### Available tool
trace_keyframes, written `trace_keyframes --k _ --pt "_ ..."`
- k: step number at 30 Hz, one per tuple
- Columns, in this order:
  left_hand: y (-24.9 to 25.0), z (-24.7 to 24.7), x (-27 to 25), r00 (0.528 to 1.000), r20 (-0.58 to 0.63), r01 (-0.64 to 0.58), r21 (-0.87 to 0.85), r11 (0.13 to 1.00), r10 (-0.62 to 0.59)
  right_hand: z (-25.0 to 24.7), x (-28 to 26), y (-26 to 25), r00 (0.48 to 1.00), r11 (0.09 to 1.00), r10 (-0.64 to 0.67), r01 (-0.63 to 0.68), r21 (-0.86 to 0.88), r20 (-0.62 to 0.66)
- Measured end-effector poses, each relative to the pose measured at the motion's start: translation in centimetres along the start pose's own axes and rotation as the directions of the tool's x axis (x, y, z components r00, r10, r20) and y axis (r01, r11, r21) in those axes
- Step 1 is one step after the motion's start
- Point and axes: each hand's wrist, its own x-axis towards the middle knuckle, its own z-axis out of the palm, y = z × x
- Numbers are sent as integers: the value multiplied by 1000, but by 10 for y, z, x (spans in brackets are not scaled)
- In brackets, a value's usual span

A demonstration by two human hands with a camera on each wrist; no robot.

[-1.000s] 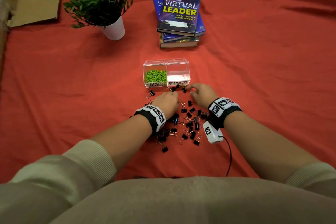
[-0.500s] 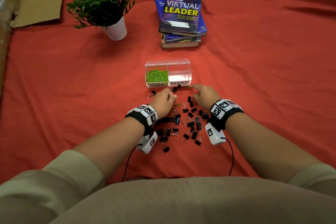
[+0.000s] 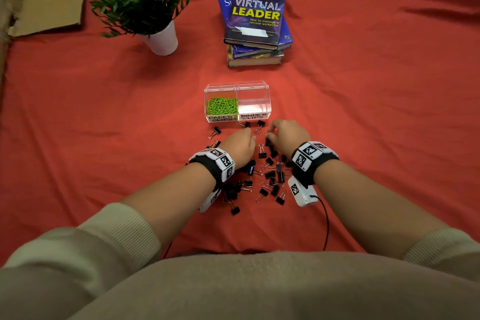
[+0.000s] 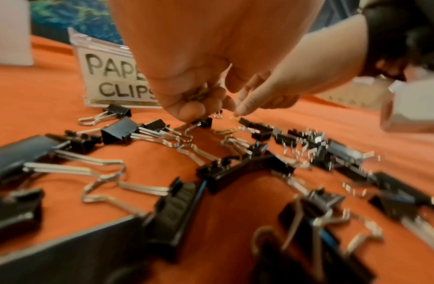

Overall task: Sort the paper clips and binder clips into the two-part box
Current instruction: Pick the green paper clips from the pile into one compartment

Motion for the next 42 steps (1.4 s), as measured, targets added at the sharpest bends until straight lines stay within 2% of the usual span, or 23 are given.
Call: trace_keyframes --k 4,9,15,17,18,20,22,25,27,31,33,35,38,39,40,42 --pt "-6 6 1 1000 10 -23 222 975 21 4 1 -9 999 998 40 -38 -57 37" --pt "-6 11 0 998 8 -60 324 944 60 6 1 -16 992 996 75 -70 -50 101" --pt "-5 5 -4 999 30 -48 284 958 41 3 -2 -21 984 996 59 -46 -78 168" --pt "-7 -3 -8 999 -2 -31 206 978 32 2 -3 -15 973 997 71 -74 5 222" --pt "-8 -9 -9 999 -33 -8 136 991 13 1 -4 -10 967 989 79 -106 101 241" --pt "-10 -26 -9 994 -107 32 -20 999 -34 -4 -10 0 954 906 86 -194 375 286" --pt "-13 -46 -4 977 -207 34 -108 994 -56 -15 -17 4 931 766 77 -284 577 356" --pt "-17 -78 13 948 -312 50 -54 997 -64 -31 -19 0 883 552 11 -396 734 469" --pt "-20 -92 26 955 -289 85 58 995 -65 -38 -15 -5 867 485 -49 -414 770 497" --pt "-30 -92 42 990 -139 54 251 966 -19 -58 -5 -31 881 518 -83 -362 775 466" --pt "-33 -87 41 994 -108 26 267 963 3 -71 2 -47 908 581 -84 -290 761 410" --pt "-34 -82 36 989 -145 0 249 969 38 -81 11 -60 944 676 -72 -191 712 321" --pt "-29 -69 15 937 -336 -21 206 978 91 -88 32 -75 978 778 -75 -65 625 196" --pt "-26 -61 7 927 -361 -33 187 982 100 -88 40 -80 983 813 -83 -29 581 166" --pt "-24 -51 -1 930 -348 -61 166 984 116 -87 48 -84 986 854 -89 2 520 142" --pt "-17 -27 -13 955 -241 -137 165 977 175 -83 61 -94 987 917 -115 62 395 112"
